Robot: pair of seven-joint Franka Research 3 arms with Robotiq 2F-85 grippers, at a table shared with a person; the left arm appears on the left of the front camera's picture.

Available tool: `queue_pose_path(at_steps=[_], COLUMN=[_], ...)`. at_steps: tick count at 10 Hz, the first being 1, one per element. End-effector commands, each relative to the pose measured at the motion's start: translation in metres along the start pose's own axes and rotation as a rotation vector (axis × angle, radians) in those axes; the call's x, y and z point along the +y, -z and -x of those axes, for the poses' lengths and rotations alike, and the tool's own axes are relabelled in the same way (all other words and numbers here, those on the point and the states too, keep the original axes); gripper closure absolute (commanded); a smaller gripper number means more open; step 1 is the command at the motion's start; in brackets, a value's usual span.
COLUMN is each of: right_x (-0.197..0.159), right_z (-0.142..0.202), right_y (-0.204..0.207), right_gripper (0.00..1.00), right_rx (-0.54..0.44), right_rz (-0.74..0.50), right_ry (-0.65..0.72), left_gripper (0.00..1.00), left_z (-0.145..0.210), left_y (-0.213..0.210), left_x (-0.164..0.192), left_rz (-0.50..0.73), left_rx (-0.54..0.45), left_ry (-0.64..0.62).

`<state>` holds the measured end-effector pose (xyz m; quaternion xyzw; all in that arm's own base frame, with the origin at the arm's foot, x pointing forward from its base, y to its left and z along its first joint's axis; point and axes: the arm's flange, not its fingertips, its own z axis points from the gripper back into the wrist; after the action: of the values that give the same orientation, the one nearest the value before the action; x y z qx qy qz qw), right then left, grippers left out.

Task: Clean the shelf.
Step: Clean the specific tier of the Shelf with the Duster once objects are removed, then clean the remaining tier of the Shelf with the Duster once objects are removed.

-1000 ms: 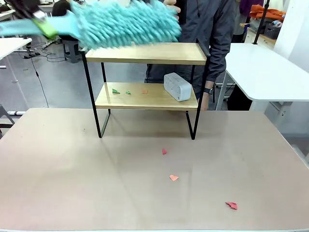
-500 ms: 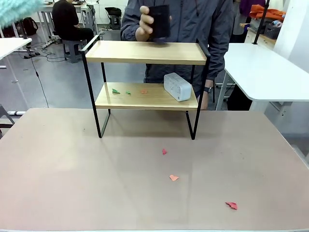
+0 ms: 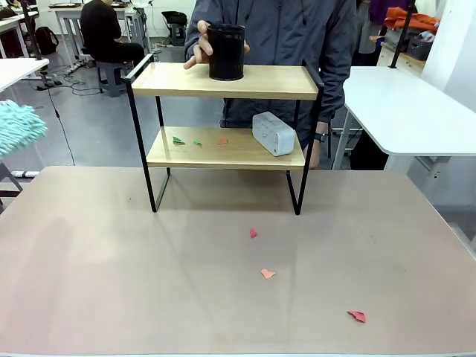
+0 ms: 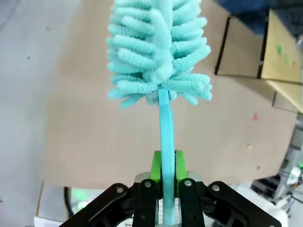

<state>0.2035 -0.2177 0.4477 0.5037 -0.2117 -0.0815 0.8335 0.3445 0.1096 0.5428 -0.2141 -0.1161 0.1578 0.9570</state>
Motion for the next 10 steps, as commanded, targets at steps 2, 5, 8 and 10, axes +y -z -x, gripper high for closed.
queue_pose_path(at_steps=[2,5,8,10], right_x=[0.0009,0.0009,0.0009,0.0009], right_z=[-0.0014,-0.0014,-0.0014,-0.0014], right_y=[-0.0005,-0.0005,-0.0005,-0.0005], right_gripper=[0.00,0.00,0.00,0.00], right_rx=[-0.012,-0.012,-0.012,-0.012], right_rz=[-0.015,-0.015,-0.015,-0.015], right_ry=[-0.028,-0.028,-0.028,-0.028], left_gripper=[1.00,1.00,1.00,1.00], left_z=[-0.0034,-0.0034,-0.0034,-0.0034], left_y=[-0.0211,-0.0211,-0.0211,-0.0211], left_x=[0.0159,0.0159,0.0159,0.0159], left_rz=[0.001,0.001,0.001,0.001], left_rx=[-0.053,-0.053,-0.053,-0.053], left_ry=[-0.019,-0.019,-0.019,-0.019])
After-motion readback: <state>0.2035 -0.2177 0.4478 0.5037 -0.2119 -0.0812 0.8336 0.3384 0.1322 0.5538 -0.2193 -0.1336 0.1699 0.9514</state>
